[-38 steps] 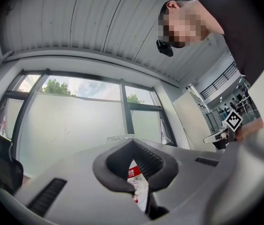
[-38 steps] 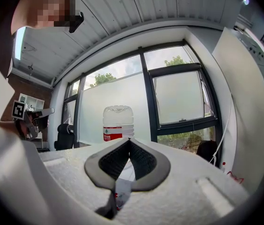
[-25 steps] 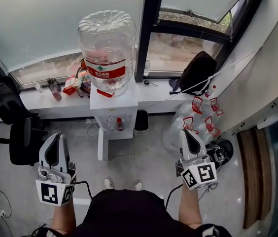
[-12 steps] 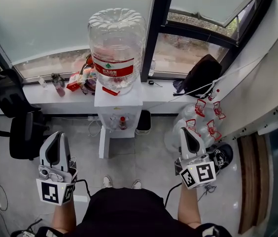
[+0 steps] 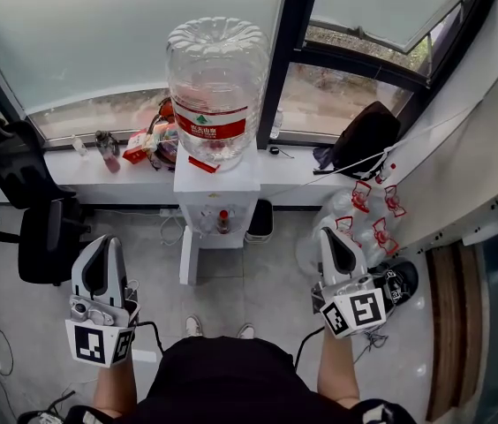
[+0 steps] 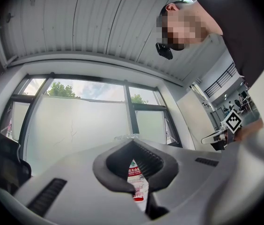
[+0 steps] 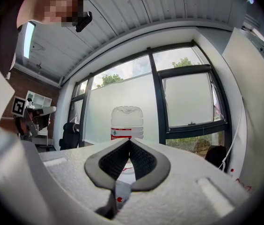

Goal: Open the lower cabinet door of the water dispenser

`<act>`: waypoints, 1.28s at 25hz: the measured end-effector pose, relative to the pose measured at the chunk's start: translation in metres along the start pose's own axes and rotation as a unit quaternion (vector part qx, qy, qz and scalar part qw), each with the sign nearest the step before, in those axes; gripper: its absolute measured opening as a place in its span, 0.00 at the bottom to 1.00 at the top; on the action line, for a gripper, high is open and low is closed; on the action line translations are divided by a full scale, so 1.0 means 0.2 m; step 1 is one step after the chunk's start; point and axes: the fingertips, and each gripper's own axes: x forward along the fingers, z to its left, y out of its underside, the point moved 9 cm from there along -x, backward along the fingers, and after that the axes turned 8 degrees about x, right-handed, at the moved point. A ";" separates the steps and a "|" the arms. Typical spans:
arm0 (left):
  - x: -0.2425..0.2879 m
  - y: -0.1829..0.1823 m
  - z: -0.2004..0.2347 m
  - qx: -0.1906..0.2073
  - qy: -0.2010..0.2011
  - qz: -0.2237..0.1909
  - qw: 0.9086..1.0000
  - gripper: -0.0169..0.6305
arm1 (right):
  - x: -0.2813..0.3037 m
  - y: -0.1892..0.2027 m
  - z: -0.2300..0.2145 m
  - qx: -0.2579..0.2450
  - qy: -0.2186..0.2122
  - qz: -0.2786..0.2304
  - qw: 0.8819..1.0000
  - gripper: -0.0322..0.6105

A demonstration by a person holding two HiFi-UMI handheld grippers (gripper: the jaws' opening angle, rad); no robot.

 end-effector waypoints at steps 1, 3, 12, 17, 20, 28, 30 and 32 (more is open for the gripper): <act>0.00 0.00 0.00 -0.001 0.001 0.000 1.000 0.04 | 0.00 0.00 0.00 0.000 -0.001 0.000 1.000 0.06; 0.00 0.01 0.00 -0.003 0.003 0.001 1.000 0.04 | 0.00 0.00 0.01 0.000 0.000 0.001 1.000 0.06; 0.02 0.03 0.00 -0.011 0.010 0.002 1.000 0.04 | 0.00 0.01 0.01 -0.004 0.002 0.009 1.000 0.06; 0.01 0.03 -0.01 -0.011 0.005 0.004 1.000 0.04 | 0.01 0.01 0.03 -0.021 -0.009 0.013 1.000 0.06; -0.01 0.03 -0.03 -0.011 0.005 0.006 1.000 0.04 | 0.00 0.02 0.03 -0.021 -0.015 0.012 1.000 0.06; -0.05 0.04 -0.14 -0.018 0.008 0.017 1.000 0.04 | -0.03 0.04 -0.01 -0.018 -0.027 0.015 0.999 0.06; -0.06 0.04 -0.16 -0.015 0.004 0.017 1.000 0.04 | -0.04 0.05 -0.02 -0.019 -0.030 0.015 0.999 0.06; -0.08 0.04 -0.18 -0.015 0.001 0.020 1.000 0.04 | -0.05 0.05 -0.02 -0.019 -0.032 0.015 0.999 0.06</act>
